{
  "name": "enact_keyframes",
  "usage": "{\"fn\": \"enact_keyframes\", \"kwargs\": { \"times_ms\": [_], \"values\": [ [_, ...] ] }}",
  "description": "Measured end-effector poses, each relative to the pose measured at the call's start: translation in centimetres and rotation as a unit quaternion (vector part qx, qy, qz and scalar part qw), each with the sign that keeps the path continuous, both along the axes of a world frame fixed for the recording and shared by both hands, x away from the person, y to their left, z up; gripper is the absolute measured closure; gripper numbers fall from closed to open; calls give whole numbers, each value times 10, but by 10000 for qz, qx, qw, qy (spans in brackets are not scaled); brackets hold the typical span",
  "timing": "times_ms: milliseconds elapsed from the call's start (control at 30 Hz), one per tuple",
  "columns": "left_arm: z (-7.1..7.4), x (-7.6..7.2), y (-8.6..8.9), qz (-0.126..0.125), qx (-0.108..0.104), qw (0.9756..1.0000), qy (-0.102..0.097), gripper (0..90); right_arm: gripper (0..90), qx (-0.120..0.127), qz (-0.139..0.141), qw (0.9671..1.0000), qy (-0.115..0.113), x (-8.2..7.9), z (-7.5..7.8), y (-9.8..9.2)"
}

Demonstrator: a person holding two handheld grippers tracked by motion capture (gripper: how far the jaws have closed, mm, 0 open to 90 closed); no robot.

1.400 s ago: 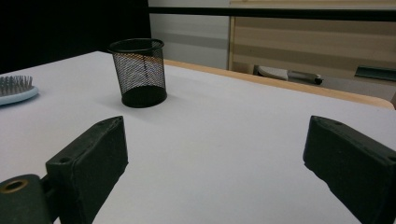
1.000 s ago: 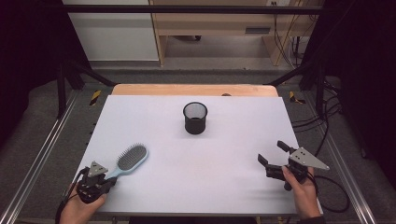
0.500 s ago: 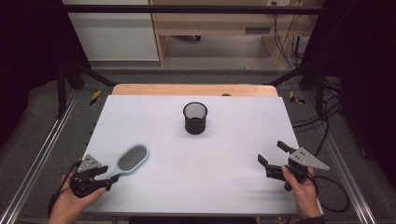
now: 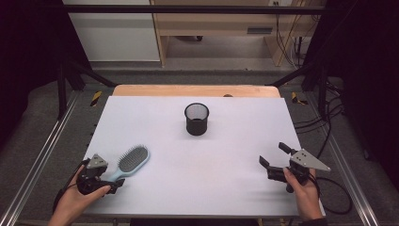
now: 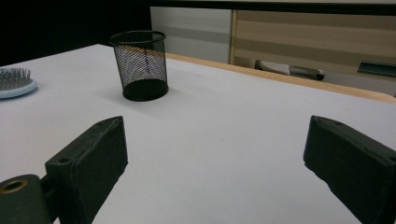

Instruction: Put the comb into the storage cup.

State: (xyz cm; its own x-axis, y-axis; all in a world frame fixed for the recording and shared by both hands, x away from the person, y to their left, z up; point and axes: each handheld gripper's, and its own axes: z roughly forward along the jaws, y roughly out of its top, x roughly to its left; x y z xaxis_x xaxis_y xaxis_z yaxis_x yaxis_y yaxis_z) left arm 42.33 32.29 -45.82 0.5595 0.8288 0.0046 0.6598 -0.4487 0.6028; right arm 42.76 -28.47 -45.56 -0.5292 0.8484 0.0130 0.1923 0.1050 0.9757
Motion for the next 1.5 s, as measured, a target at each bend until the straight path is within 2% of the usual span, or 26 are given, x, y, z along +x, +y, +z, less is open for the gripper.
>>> {"fn": "enact_keyframes", "kwargs": {
  "times_ms": [167,333,433,600,700,767,967,1167,1300,1500],
  "values": [
    [-3,4,-3,16,37,9999,158,329,65,10,-1,10000,4,0,0,0],
    [-4,6,-6,-67,-27,9998,180,512,66,0,11,10000,2,0,0,0],
    [-3,7,-5,-31,1,9998,188,565,66,-3,12,10000,3,0,0,0],
    [-4,8,-4,-47,38,9998,164,602,66,-4,21,10000,22,0,0,1],
    [-4,7,-5,-71,155,9998,86,635,66,-22,29,10000,24,0,0,1],
    [-5,6,-5,-31,135,9999,28,673,66,-27,45,10000,23,0,0,1],
    [-7,2,-6,3,165,9998,-143,693,66,-25,56,10000,29,0,0,1],
    [-6,0,-8,-9,254,9994,-224,695,66,-17,44,10000,29,0,0,1],
    [-6,0,-8,-37,269,9994,-221,695,66,-26,53,10000,33,0,0,1],
    [-4,2,-8,-75,260,9996,-96,692,66,-33,52,10000,34,0,-1,1]
  ]
}}
